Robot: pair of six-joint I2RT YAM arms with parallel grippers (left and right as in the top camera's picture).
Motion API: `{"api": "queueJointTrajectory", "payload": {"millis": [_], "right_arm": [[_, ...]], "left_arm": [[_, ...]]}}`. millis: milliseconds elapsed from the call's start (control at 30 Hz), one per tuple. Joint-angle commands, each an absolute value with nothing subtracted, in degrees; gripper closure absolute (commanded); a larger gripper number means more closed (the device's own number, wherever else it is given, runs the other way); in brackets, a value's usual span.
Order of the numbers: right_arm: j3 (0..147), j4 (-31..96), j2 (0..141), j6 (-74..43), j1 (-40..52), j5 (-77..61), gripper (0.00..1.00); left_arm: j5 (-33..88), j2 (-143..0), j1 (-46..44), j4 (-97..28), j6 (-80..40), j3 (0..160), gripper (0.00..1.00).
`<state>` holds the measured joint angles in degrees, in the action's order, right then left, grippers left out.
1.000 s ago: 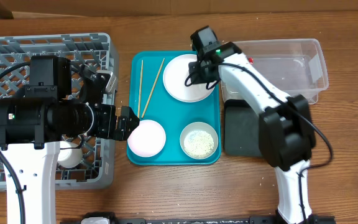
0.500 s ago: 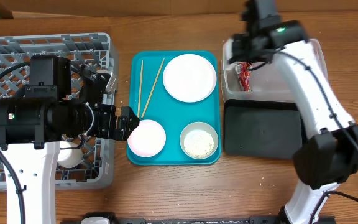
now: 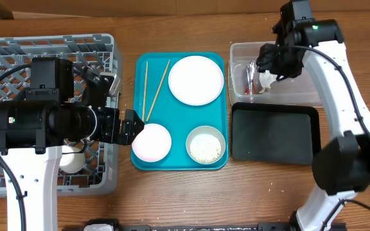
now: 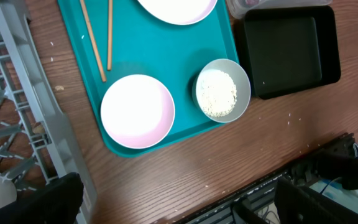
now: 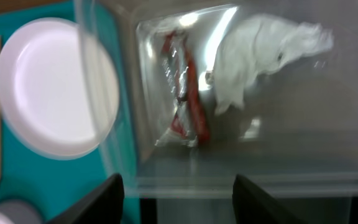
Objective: Sort waste into correct bins and load items into the dishwasher
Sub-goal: 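Grasp the white cup of rice with the right gripper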
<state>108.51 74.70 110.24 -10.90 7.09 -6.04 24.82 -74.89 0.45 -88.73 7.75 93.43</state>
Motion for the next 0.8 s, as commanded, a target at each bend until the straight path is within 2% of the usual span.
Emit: {"api": "queueJointTrajectory", "payload": {"millis": [0,233,367,600,767], "right_arm": [[110.06,78.24,100.71,-10.7,9.26,-13.17,0.42],[108.22,92.6,96.53,-14.06,20.62,-15.14,0.38],[101.73,92.55,96.53,-19.09,29.5,-14.85,0.4],[84.97,76.88,96.55,-30.28,45.19,-7.27,0.34],[74.06,61.28,96.79,-31.73,46.57,-2.15,0.31]], "left_arm": [[24.86,-74.89,0.19,-88.64,8.8,94.52,0.0],[24.86,-74.89,0.19,-88.64,8.8,94.52,0.0],[24.86,-74.89,0.19,-88.64,8.78,94.52,0.0],[24.86,-74.89,0.19,-88.64,8.8,94.52,0.0],[24.86,-74.89,0.19,-88.64,8.8,94.52,0.0]]}}
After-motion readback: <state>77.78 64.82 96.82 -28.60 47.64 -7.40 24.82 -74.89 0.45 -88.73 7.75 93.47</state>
